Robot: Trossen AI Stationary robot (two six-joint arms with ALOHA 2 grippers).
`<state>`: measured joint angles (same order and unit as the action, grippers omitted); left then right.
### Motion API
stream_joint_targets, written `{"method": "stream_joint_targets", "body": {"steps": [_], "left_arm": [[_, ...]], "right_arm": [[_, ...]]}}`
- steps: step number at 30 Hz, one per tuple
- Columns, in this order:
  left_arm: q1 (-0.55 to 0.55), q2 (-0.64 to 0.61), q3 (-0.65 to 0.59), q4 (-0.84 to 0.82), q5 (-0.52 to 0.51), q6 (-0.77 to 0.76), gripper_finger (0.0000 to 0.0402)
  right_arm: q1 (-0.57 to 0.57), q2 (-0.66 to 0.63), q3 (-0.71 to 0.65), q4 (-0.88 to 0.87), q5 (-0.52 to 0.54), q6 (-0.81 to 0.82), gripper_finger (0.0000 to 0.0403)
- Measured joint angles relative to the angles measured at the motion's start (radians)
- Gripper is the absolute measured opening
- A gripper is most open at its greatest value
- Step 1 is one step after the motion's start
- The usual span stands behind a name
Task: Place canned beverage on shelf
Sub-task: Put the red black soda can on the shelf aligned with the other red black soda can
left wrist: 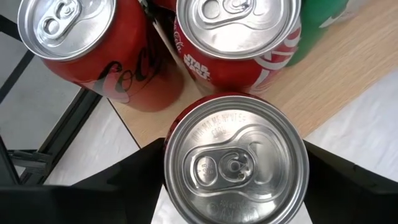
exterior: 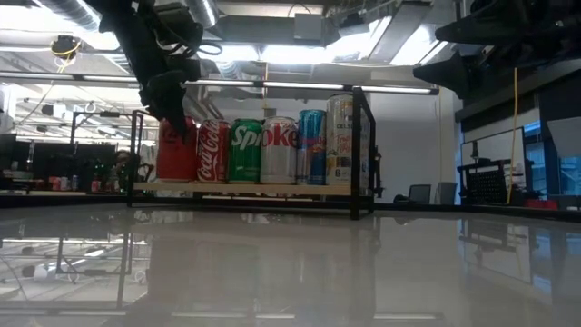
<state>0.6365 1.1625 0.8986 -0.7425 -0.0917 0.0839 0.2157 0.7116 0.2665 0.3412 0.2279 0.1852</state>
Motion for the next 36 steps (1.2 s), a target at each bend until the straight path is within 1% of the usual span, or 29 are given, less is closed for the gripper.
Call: {"method": "stream_joint_targets", "body": {"steps": [9, 27, 30, 32, 36], "left_arm": [[-0.002, 0.000, 0.001, -0.001, -0.003, 0.000, 0.0327], [-0.002, 0.000, 0.002, -0.003, -0.006, -0.003, 0.0326], [-0.002, 0.000, 0.002, -0.004, -0.027, -0.003, 0.0327], [-0.002, 0.000, 0.002, -0.002, -0.048, -0.002, 0.0334], [-0.003, 0.000, 0.002, -0.002, -0.049, -0.001, 0.0358]], "right_arm": [[0.000, 0.000, 0.000, 0.000, 0.000, 0.000, 0.0372], [0.000, 0.000, 0.000, 0.000, 0.000, 0.000, 0.0372], [0.000, 0.000, 0.000, 0.000, 0.000, 0.000, 0.0372], [0.000, 0.000, 0.000, 0.000, 0.000, 0.000, 0.0372], [0.000, 0.000, 0.000, 0.000, 0.000, 0.000, 0.0372]]}}
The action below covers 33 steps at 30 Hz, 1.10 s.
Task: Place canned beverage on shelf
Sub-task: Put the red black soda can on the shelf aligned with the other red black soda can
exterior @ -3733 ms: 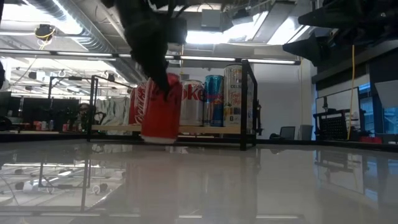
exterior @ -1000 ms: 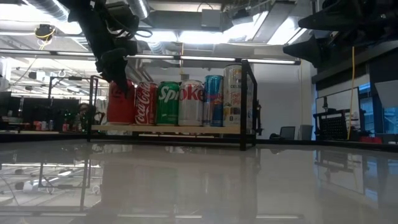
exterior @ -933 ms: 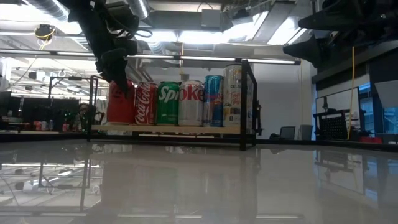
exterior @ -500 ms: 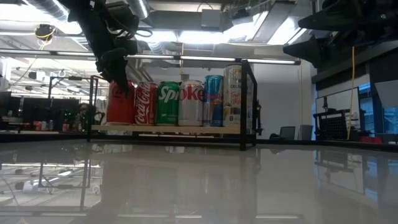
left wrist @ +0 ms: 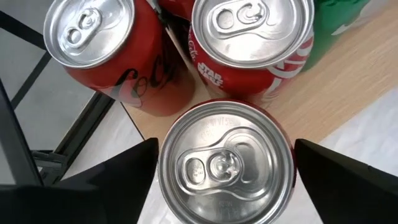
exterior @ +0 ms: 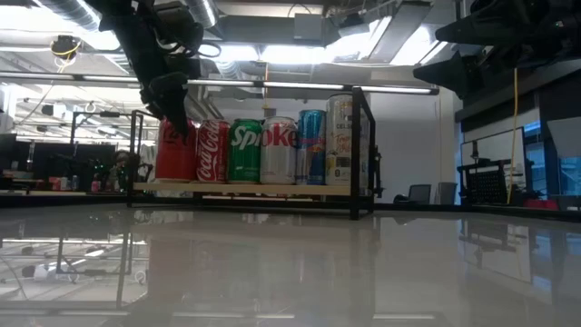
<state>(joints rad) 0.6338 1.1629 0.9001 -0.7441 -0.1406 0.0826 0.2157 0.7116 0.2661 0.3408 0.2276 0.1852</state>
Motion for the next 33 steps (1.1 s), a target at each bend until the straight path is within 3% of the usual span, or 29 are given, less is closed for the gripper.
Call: {"method": "stream_joint_targets", "body": {"steps": [9, 23, 28, 33], "left_arm": [[0.000, 0.000, 0.008, 0.006, -0.006, -0.019, 0.0388], [0.002, 0.001, 0.193, -0.016, -0.009, -0.028, 0.0389], [-0.014, 0.001, 0.240, -0.034, -0.001, -0.137, 0.0389], [-0.048, 0.000, 0.291, -0.177, -0.007, -0.255, 0.0388]], "right_arm": [[0.000, 0.000, 0.000, 0.000, 0.000, 0.000, 0.0372], [0.000, 0.000, 0.000, 0.000, 0.000, 0.000, 0.0372], [0.000, 0.000, 0.000, 0.000, 0.000, 0.000, 0.0372], [0.000, 0.000, 0.000, 0.000, 0.000, 0.000, 0.0372]]}}
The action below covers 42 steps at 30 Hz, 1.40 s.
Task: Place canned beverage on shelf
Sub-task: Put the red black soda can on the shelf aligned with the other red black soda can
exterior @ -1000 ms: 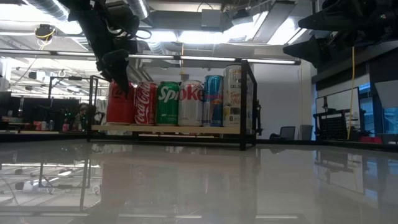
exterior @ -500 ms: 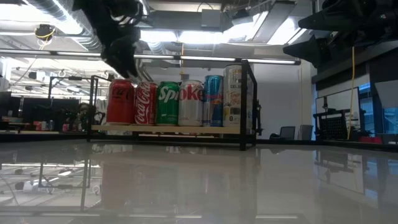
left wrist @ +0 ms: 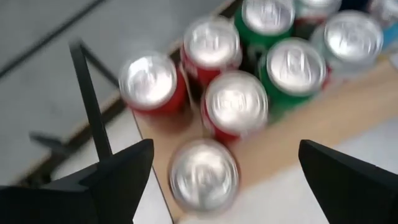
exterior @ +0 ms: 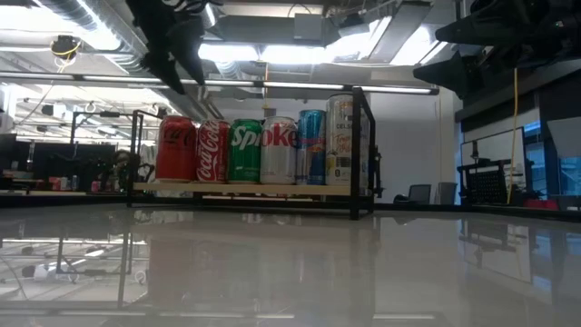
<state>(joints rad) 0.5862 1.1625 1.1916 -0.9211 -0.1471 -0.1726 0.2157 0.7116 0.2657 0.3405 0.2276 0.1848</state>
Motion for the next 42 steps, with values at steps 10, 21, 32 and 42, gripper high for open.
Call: {"method": "stream_joint_targets", "body": {"steps": [10, 21, 32, 42], "left_arm": [[-0.237, -0.110, -0.069, -0.070, -0.172, -0.259, 0.0321], [-0.553, -0.217, -0.303, 0.087, -0.345, -0.550, 0.0229], [-0.652, -0.200, -0.523, 0.514, -0.412, -0.587, 0.0200], [-0.680, -0.200, -0.534, 0.515, -0.480, -0.607, 0.0199]], "right_arm": [[0.000, 0.000, 0.000, 0.006, 0.026, -0.009, 0.0372], [-0.108, -0.040, 0.000, 0.025, 0.028, -0.080, 0.0372], [-0.445, -0.061, 0.000, -0.059, -0.381, -0.089, 0.0372], [-0.465, -0.301, -0.139, -0.085, -0.356, -0.038, 0.0372]]}}
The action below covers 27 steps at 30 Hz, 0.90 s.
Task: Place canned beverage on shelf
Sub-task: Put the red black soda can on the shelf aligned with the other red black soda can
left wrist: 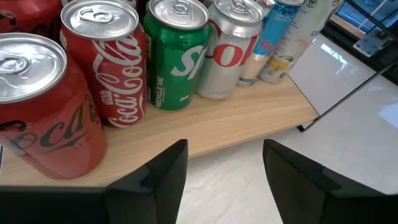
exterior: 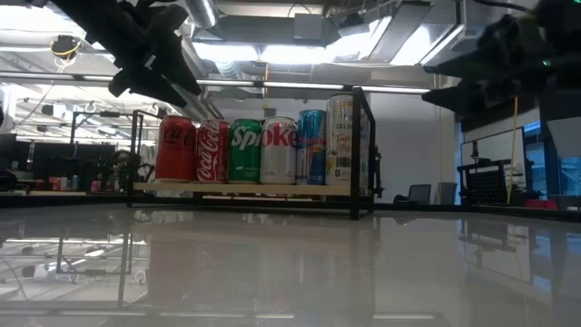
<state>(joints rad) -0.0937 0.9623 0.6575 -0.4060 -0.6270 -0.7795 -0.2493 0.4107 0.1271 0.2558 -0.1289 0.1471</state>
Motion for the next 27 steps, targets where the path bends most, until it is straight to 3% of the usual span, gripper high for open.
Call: {"method": "stream_joint_targets", "body": {"steps": [5, 15, 27], "left_arm": [[0.000, 0.000, 0.000, 0.000, 0.000, 0.000, 0.0199], [0.001, 0.018, 0.000, -0.115, -0.129, -0.040, 0.0194], [0.002, 0.121, 0.000, -0.197, -0.215, -0.110, 0.0071]], "right_arm": [[0.000, -0.121, -0.120, 0.126, 0.032, 0.031, 0.0372], [0.000, -0.285, -0.118, -0.041, 0.038, 0.008, 0.0372], [0.000, -0.398, -0.118, -0.068, 0.057, -0.022, 0.0372]]}}
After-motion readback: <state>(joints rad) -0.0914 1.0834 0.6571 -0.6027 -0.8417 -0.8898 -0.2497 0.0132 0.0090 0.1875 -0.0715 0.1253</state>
